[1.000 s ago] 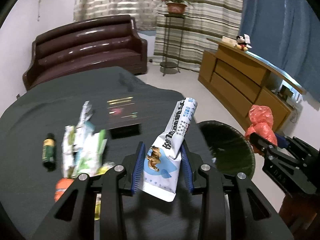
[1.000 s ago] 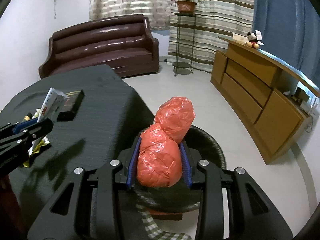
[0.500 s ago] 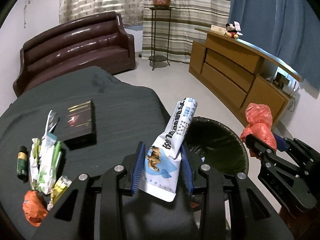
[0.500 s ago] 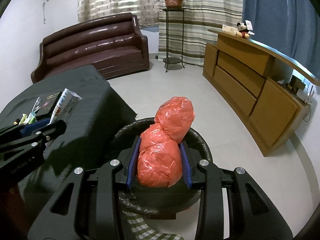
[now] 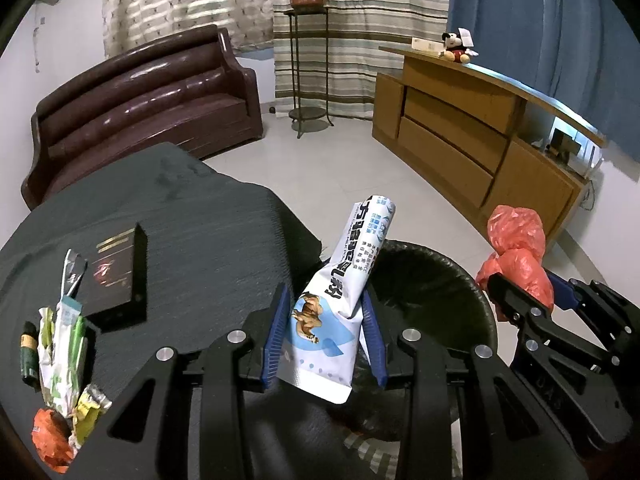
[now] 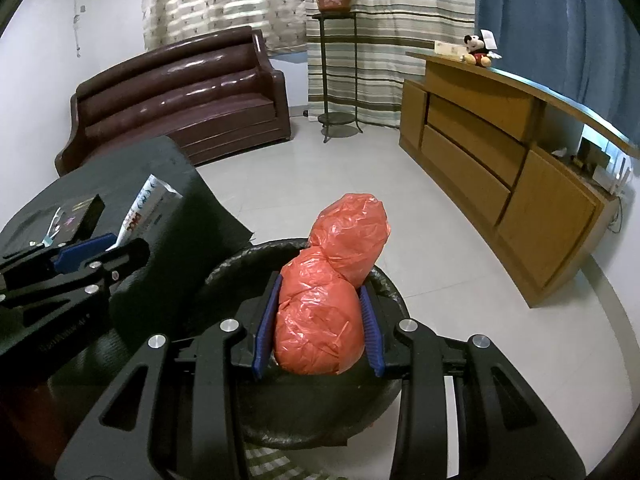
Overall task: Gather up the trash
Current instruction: 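Carry the wrapper and red bags over the bin and open both grippers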
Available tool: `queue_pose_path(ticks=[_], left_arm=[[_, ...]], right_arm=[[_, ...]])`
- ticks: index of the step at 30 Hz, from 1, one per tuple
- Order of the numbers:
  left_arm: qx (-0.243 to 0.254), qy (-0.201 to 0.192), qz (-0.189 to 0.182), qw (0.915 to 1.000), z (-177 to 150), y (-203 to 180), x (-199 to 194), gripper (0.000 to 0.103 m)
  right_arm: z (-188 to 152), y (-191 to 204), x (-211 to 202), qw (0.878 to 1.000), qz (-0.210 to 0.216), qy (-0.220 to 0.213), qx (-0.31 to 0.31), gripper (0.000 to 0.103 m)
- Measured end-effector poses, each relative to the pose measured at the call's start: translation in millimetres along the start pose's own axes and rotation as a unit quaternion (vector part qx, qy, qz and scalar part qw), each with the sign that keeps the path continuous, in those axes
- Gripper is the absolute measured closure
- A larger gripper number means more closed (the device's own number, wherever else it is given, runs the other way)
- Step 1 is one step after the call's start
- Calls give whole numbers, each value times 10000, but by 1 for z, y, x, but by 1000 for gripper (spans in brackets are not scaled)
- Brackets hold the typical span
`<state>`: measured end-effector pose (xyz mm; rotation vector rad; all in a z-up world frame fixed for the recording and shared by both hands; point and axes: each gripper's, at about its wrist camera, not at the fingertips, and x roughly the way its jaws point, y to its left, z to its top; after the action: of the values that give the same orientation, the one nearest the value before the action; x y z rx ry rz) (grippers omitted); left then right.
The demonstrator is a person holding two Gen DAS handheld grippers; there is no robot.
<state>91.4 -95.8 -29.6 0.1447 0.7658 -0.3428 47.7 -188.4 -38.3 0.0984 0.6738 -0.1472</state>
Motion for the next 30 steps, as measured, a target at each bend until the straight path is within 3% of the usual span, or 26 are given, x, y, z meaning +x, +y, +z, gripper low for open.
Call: queue_pose_path(ticks=[3, 7, 10, 17, 30], left_arm=[[63, 39, 28, 10000, 1, -5, 5, 67], [119, 100, 58, 9999, 0, -8, 9, 50], [129, 89, 127, 9998, -2, -7, 9, 44], [-7, 112, 172, 9998, 1, -3, 8, 40], [-196, -52, 327, 9993, -1, 21, -16, 39]], right_arm=[[1, -4, 6, 10000, -21, 16, 32, 66], [2, -9, 16, 9999, -5, 92, 97, 65], [1, -13, 19, 9998, -18, 134, 160, 64], [1, -11, 17, 9997, -26, 83, 212, 55], [2, 2, 9, 9995, 46, 119, 274, 55]])
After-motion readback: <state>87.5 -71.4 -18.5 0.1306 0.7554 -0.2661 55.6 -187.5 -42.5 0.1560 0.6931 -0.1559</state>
